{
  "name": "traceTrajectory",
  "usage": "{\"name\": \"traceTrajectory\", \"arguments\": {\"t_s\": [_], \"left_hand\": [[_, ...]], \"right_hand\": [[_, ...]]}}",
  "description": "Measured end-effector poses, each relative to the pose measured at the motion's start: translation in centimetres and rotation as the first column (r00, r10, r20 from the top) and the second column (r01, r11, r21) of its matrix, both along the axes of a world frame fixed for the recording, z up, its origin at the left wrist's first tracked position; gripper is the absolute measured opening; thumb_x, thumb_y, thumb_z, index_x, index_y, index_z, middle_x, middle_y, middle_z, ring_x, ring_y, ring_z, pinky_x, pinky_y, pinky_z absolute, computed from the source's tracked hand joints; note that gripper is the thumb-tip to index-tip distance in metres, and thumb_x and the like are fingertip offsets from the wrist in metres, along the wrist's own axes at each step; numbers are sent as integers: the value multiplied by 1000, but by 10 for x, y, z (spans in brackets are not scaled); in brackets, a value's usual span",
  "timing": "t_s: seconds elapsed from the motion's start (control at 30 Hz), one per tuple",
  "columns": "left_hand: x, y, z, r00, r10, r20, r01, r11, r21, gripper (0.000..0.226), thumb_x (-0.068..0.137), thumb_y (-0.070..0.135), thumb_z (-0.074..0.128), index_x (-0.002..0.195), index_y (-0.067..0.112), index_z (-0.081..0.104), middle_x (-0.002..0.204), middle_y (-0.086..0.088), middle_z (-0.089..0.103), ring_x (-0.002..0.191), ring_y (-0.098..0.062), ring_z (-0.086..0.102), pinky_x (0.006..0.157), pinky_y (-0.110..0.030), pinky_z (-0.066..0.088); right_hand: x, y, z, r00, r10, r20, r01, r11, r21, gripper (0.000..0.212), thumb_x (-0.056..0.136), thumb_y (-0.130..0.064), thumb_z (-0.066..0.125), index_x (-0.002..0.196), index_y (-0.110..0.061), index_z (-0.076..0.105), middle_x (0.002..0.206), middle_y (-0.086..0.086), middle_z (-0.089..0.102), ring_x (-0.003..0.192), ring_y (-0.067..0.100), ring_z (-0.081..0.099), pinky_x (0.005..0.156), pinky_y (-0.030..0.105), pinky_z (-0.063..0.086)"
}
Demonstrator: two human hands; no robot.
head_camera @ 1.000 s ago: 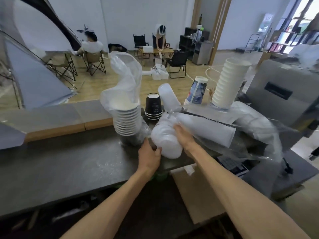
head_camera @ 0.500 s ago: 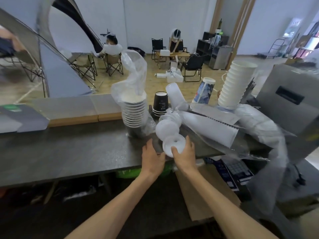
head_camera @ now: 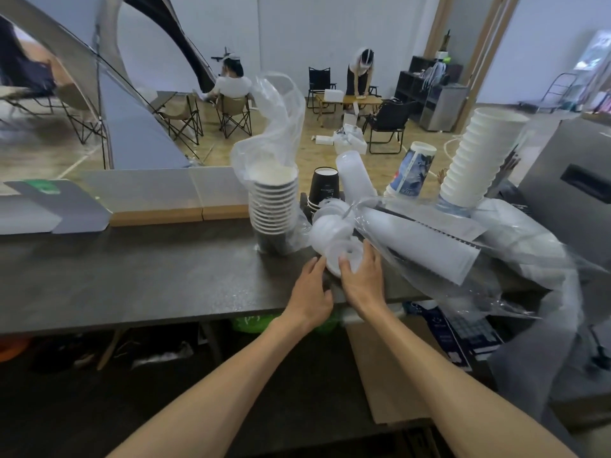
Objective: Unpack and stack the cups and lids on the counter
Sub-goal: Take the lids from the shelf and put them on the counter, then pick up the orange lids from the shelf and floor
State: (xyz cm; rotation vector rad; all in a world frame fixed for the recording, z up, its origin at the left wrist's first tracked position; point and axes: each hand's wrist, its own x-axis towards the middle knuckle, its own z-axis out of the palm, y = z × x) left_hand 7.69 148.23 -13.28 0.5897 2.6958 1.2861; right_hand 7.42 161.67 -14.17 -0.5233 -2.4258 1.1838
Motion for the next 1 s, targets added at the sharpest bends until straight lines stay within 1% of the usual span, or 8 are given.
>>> {"name": "traceTrajectory", "arguments": {"t_s": [0.13, 0.23, 0.3, 0.37, 0.5, 0.63, 0.8, 1.0], "left_hand": [[13, -15, -5, 999, 29, -13, -29, 1000, -5, 70, 95, 7, 59, 158, 17, 28, 164, -1, 23, 152, -17, 22, 124, -32, 21], [33, -40, -3, 998, 47, -45, -45, 998, 48, 64, 95, 5, 60, 153, 19, 37, 158, 4, 34, 145, -13, 35, 120, -33, 32], [47, -69, -5, 990, 91, -108, -85, 994, 65, 53, 94, 3, 60, 144, 17, 50, 144, 4, 48, 132, -11, 48, 114, -32, 41], [58, -105, -9, 970, 144, -197, -140, 989, 38, 40, 93, 5, 60, 132, 15, 58, 126, 3, 57, 113, -12, 58, 101, -34, 50], [76, -196, -14, 941, 223, -255, -255, 962, -100, 24, 94, 14, 61, 119, 18, 61, 114, 3, 57, 96, -15, 62, 86, -35, 55], [91, -300, -25, 910, 333, -247, -384, 901, -201, 26, 96, 17, 61, 122, 15, 62, 121, 2, 56, 102, -15, 62, 90, -34, 55], [116, -433, -43, 867, 453, -206, -495, 825, -271, 23, 97, 20, 59, 120, 19, 63, 119, 6, 56, 100, -14, 62, 87, -30, 54], [140, -597, -79, 819, 571, -44, -545, 754, -367, 41, 99, 26, 59, 139, 18, 54, 137, 3, 50, 119, -15, 58, 98, -29, 50]], "right_hand": [[34, -10, -5, 999, 12, -44, -8, 995, 97, 60, 100, -34, 57, 153, -16, 35, 156, 8, 36, 143, 25, 35, 117, 46, 36], [65, -34, -13, 984, 106, -140, -69, 967, 245, 49, 98, -28, 61, 143, -14, 49, 149, 6, 45, 141, 18, 35, 117, 38, 33], [77, -58, -19, 957, 229, -178, -160, 929, 334, 43, 93, -22, 67, 134, -15, 57, 141, 4, 52, 134, 17, 43, 112, 36, 37], [83, -88, -25, 924, 353, -147, -277, 883, 379, 38, 90, -22, 71, 126, -16, 62, 135, 3, 53, 127, 17, 48, 109, 35, 41], [80, -172, -32, 848, 519, -104, -451, 811, 373, 32, 89, -20, 73, 119, -12, 66, 121, 4, 58, 110, 16, 55, 98, 32, 50], [73, -272, -40, 767, 642, 4, -597, 711, 372, 34, 92, -26, 69, 124, -15, 65, 123, 0, 57, 110, 14, 55, 97, 32, 49], [75, -407, -58, 671, 732, 114, -716, 601, 356, 32, 97, -29, 65, 127, -19, 64, 129, -4, 54, 112, 12, 54, 99, 28, 48], [68, -577, -90, 621, 734, 275, -780, 542, 314, 40, 97, -34, 64, 135, -22, 58, 137, -3, 52, 121, 15, 56, 104, 35, 50]]}}
